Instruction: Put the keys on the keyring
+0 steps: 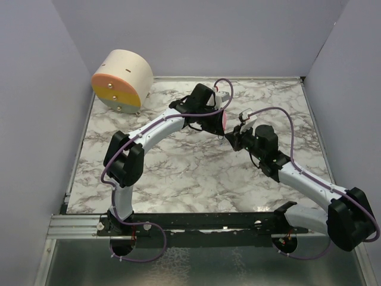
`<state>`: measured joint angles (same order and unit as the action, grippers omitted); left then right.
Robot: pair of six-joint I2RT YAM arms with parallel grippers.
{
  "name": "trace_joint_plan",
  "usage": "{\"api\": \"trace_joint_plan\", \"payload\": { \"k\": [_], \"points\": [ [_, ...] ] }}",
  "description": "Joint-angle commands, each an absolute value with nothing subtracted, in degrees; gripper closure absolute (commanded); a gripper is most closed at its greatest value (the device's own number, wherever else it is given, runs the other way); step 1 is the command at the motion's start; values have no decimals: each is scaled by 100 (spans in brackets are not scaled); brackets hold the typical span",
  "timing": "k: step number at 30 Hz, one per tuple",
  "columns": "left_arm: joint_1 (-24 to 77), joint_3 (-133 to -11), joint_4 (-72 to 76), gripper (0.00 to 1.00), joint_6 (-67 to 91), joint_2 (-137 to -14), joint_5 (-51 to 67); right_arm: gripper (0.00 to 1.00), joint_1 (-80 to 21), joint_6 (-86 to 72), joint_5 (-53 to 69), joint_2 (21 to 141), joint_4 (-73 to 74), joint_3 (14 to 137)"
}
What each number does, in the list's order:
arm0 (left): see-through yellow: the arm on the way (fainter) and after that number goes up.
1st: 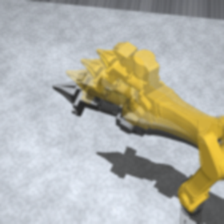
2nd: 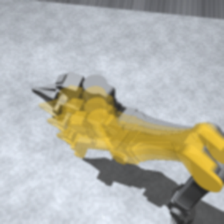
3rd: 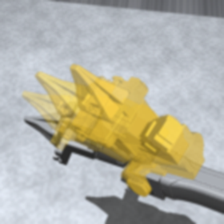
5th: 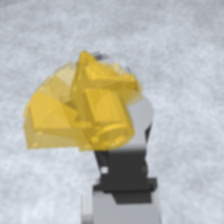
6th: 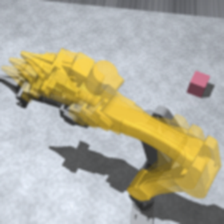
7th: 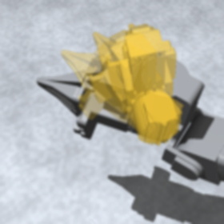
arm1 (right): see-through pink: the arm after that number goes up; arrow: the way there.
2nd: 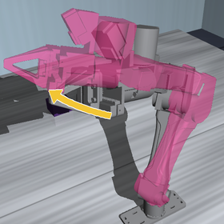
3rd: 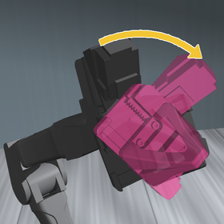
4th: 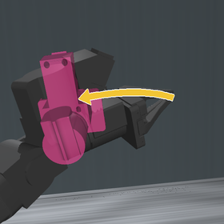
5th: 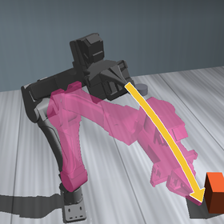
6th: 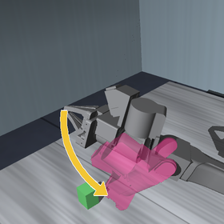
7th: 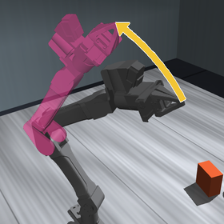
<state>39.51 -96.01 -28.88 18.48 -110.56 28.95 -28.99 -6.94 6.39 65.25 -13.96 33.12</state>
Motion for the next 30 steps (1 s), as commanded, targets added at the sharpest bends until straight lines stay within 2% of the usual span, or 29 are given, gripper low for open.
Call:
{"api": "trace_joint_plan", "payload": {
  "k": [1,30],
  "points": [
    [3981,-9655,-3064,100,1916,-11102,3156,99,-2909,-576,321,6521,-1861,3347],
    [3981,-9438,-2810,100,1973,-10982,3419,99,-2903,-631,61,6670,-1959,3358]
  ]
}}
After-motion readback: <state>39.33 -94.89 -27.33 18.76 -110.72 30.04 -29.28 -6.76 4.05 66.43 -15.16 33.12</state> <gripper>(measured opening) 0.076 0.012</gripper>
